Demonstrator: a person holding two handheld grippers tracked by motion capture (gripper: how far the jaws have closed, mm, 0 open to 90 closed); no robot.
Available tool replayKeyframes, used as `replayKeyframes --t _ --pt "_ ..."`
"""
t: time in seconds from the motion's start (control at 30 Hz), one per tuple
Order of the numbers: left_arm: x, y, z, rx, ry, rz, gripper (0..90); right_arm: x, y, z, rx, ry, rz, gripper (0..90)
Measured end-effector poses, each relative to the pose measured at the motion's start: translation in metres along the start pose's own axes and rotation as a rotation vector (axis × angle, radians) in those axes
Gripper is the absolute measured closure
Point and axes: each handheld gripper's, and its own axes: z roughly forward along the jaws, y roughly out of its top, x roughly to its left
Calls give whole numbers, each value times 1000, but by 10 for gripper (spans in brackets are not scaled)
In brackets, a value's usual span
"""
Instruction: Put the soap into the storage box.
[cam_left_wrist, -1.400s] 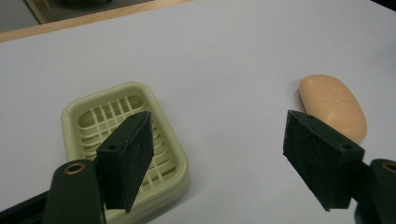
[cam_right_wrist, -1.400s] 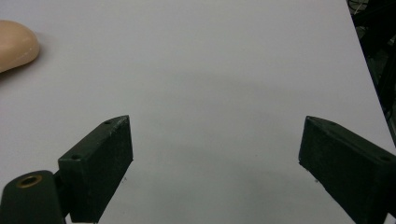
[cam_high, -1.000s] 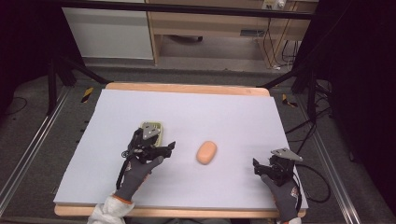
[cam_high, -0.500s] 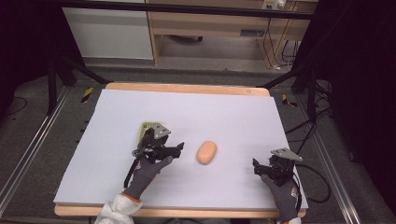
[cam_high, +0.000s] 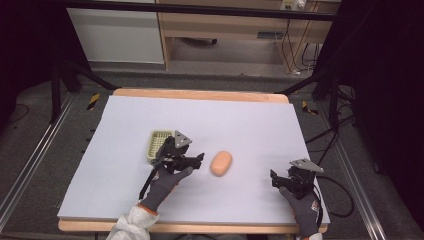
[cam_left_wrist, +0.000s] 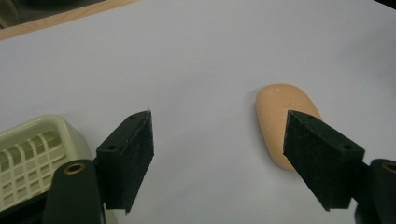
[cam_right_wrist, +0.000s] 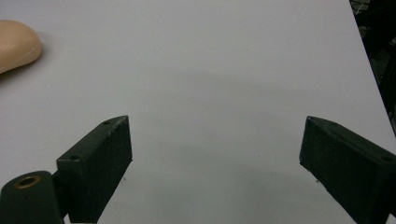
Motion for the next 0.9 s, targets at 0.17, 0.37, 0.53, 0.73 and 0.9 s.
replayKeyframes --t 0.17,0.37,0.53,0.73,0.9 --pt "-4 1 6 4 -7 -3 239 0 0 0 1 4 3 97" --pt "-13 3 13 17 -16 11 239 -1 0 1 1 5 5 96" --pt "-18 3 18 21 -20 19 236 0 0 1 -1 3 5 96" --pt "-24 3 27 41 -33 29 229 0 0 1 1 2 4 97" --pt "-30 5 34 55 -43 39 226 0 0 1 1 1 4 96"
